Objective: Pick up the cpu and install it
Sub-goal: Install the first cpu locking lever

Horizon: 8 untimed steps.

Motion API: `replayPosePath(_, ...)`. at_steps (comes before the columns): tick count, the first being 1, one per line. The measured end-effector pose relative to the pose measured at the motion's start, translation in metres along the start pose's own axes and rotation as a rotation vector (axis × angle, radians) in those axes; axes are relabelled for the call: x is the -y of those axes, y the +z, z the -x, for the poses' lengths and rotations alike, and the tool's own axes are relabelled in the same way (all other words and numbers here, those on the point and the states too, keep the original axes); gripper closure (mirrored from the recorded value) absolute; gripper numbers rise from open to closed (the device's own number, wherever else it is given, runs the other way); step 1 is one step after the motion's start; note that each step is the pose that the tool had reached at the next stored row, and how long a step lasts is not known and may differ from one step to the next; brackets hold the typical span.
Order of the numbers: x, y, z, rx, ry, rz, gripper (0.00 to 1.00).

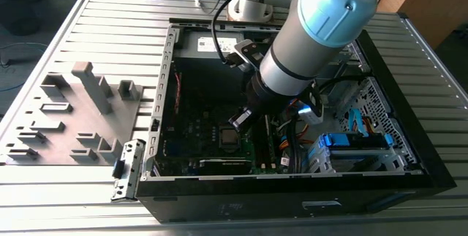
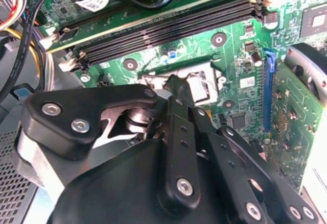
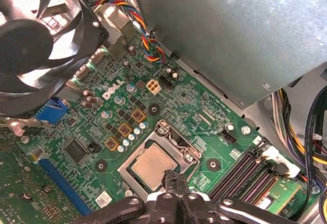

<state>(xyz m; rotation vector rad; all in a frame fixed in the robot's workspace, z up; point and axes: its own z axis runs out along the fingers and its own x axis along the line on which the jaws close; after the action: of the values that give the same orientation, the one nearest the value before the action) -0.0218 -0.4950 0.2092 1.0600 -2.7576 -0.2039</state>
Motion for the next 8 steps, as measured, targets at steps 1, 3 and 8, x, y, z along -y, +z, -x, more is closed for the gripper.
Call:
replayPosePath(1, 0.0, 0.0, 0.0, 0.0, 0.0, 0.0, 0.89)
replayPosePath(3, 0.0001, 0.0001, -0.0001, 0.0, 0.0, 0.0001, 0.89)
replayPosePath(8, 0.0022, 0.0045, 0.0001, -0.0003, 0.0, 0.0003, 0.89)
